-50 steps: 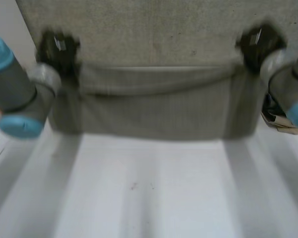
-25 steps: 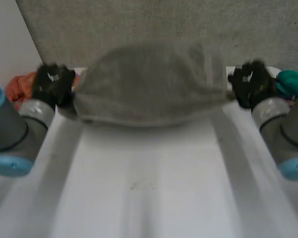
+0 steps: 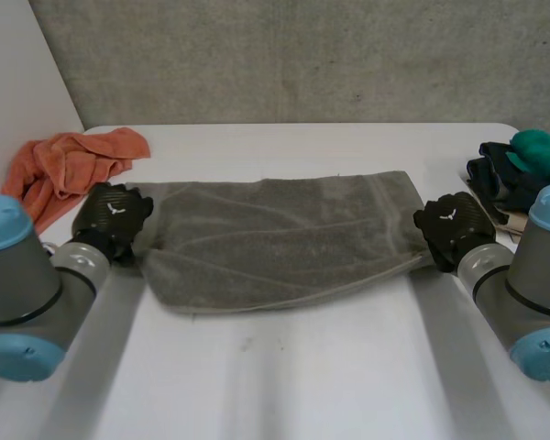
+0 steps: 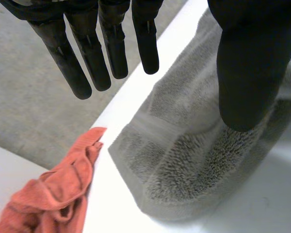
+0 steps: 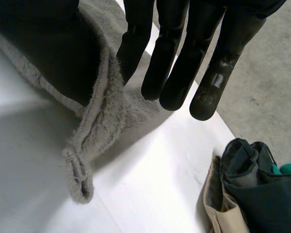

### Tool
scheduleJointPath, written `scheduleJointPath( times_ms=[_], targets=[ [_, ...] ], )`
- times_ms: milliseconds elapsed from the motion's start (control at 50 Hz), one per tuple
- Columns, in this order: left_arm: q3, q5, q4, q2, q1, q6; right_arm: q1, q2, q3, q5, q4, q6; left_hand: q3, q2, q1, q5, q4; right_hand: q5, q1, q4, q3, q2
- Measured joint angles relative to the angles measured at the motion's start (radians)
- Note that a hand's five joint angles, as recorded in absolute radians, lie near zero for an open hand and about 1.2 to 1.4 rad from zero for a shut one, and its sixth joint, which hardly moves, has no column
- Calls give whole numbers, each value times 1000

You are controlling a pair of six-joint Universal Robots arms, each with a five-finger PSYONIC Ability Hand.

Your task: Fold the laundry.

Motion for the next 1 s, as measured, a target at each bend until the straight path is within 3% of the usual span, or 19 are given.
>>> scheduleJointPath(
  times_ms=[120, 220, 420, 540, 760, 1000],
  targets=[
    [-120, -30, -44, 160, 9, -33, -17, 1, -4, 0, -3, -1, 119, 127, 139, 141, 138, 0, 0, 0, 0, 0],
    [-193, -43, -156, 239, 30, -59, -19, 1, -4, -1, -3, -1, 246, 255, 268, 263, 263, 0, 0, 0, 0, 0],
    [-194, -34, -310, 147, 47, -97, -15, 1, -2, -1, 0, -1, 274, 280, 281, 288, 291, 0, 0, 0, 0, 0],
    [-148, -32, -282, 66, 48, -99, -18, 1, 1, -2, 3, -1, 176, 179, 178, 189, 185, 0, 0, 0, 0, 0],
    [-65, -4, -84, -11, 29, -97, -20, 0, 20, -4, 6, -3, 53, 53, 60, 56, 56, 0, 0, 0, 0, 0],
    [109, 31, -57, -159, -33, -96, -21, 0, 29, -5, 6, -4, 53, 51, 60, 52, 56, 0, 0, 0, 0, 0]
  ],
)
